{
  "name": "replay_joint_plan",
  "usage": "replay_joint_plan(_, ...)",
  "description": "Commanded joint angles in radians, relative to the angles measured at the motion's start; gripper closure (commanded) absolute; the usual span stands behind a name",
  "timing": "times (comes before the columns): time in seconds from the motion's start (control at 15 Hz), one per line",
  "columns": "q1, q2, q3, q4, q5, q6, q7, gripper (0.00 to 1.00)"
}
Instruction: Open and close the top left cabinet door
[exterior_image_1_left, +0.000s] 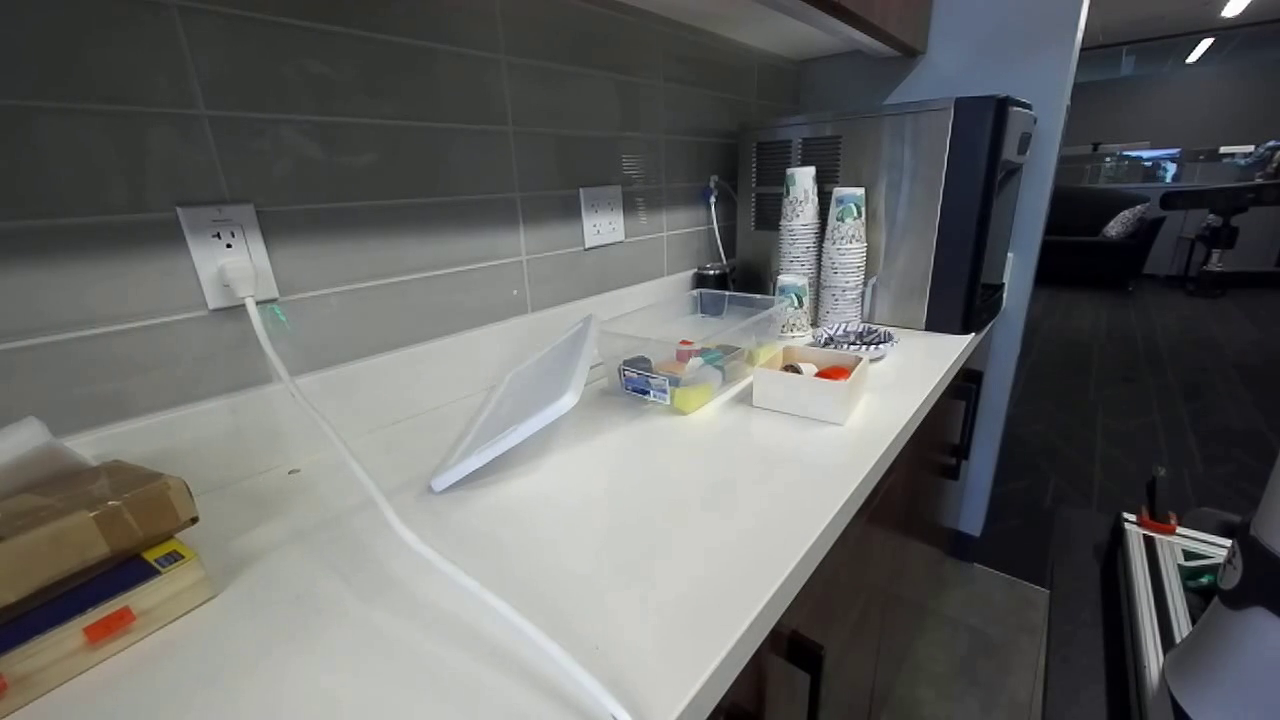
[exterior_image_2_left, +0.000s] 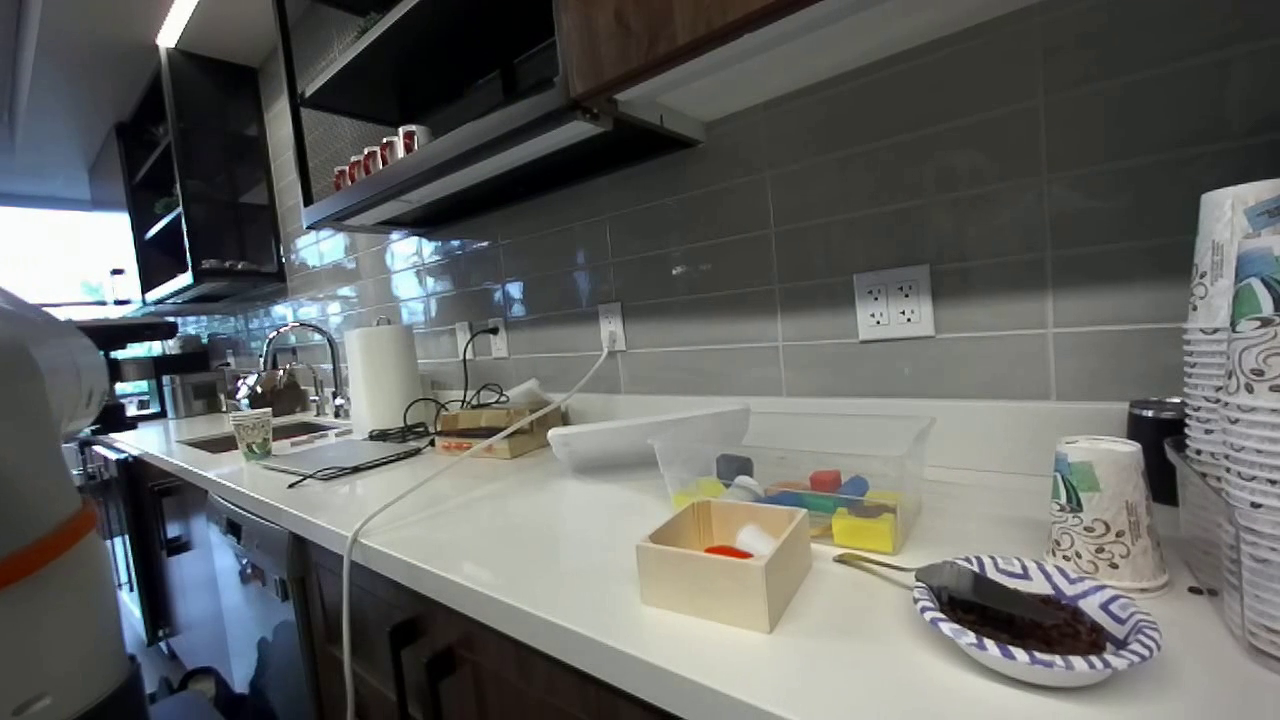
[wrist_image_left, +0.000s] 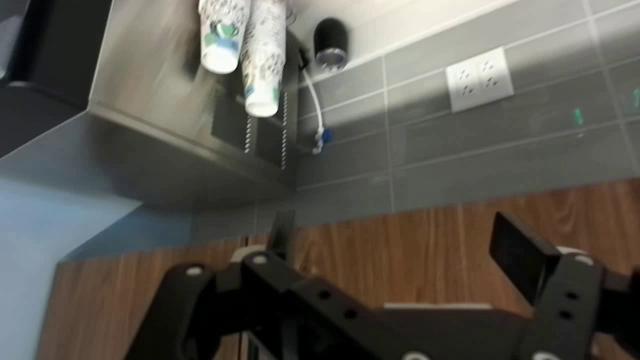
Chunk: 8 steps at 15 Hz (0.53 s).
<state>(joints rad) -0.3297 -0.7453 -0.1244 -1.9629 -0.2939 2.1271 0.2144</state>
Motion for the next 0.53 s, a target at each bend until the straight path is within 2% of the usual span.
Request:
replay_joint_plan(0.0,-0.07,0.13,-0.001,0.162,-0.096,0.099,0.012,0.0)
replay_joint_plan(0.2,-0.112,0.225,-0.003,0.259,-0.157,0.167,0.017,0.0)
replay_joint_plan(0.47,-0.13,0.354,-0.027,0.371,-0.191,0.217,0.016,0.0)
